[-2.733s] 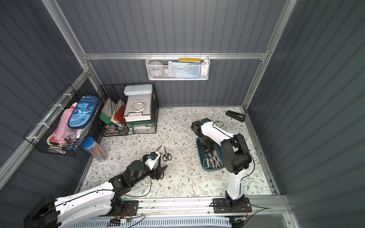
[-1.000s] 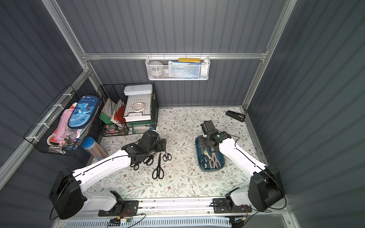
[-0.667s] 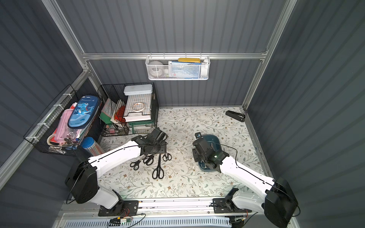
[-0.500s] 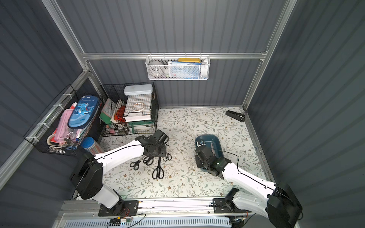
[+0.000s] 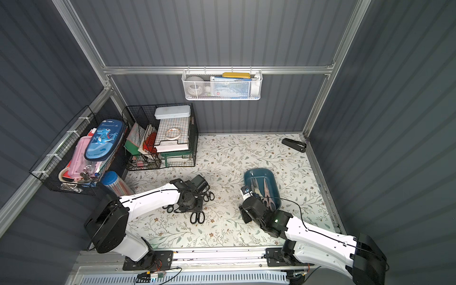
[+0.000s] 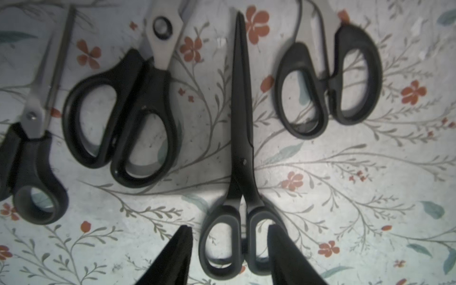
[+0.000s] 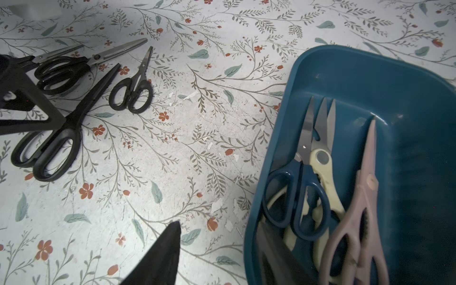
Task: Put the scissors into the storage box
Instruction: Pick up the scissors from the center of the board.
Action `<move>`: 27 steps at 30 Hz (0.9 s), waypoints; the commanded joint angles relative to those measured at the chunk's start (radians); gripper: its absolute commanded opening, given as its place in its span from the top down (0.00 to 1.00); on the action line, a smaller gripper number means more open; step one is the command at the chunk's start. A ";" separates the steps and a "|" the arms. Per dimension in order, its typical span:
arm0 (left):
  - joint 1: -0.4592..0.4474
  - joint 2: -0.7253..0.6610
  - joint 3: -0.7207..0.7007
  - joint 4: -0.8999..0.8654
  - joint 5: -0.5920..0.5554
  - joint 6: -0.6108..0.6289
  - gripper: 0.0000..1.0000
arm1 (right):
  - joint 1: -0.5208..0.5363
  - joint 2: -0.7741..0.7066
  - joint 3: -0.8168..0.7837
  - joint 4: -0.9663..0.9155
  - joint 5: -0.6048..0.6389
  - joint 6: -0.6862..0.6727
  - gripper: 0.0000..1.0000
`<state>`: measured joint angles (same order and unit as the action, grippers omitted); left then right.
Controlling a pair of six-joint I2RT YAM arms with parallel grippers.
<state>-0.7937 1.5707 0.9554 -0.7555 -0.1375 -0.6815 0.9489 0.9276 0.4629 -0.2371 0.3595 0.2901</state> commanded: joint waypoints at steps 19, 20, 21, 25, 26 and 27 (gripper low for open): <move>-0.034 0.105 0.000 -0.013 0.034 -0.043 0.55 | 0.032 0.074 0.006 0.039 0.035 -0.023 0.44; -0.035 0.109 -0.002 -0.012 0.028 -0.043 0.55 | 0.033 0.082 0.010 0.037 0.032 -0.023 0.44; -0.035 0.110 -0.006 -0.002 0.026 -0.042 0.55 | 0.033 0.091 0.016 0.034 0.030 -0.025 0.44; -0.037 0.115 0.012 -0.017 0.013 -0.042 0.55 | 0.034 0.106 0.026 0.024 0.029 -0.022 0.44; -0.040 0.107 0.018 -0.022 0.015 -0.044 0.55 | 0.034 0.109 0.026 0.023 0.030 -0.022 0.44; -0.043 0.100 0.023 -0.028 0.015 -0.045 0.55 | 0.034 0.108 0.026 0.021 0.032 -0.022 0.44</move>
<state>-0.8284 1.6566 0.9722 -0.7650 -0.1162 -0.7086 0.9771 1.0332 0.4767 -0.2054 0.3683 0.2649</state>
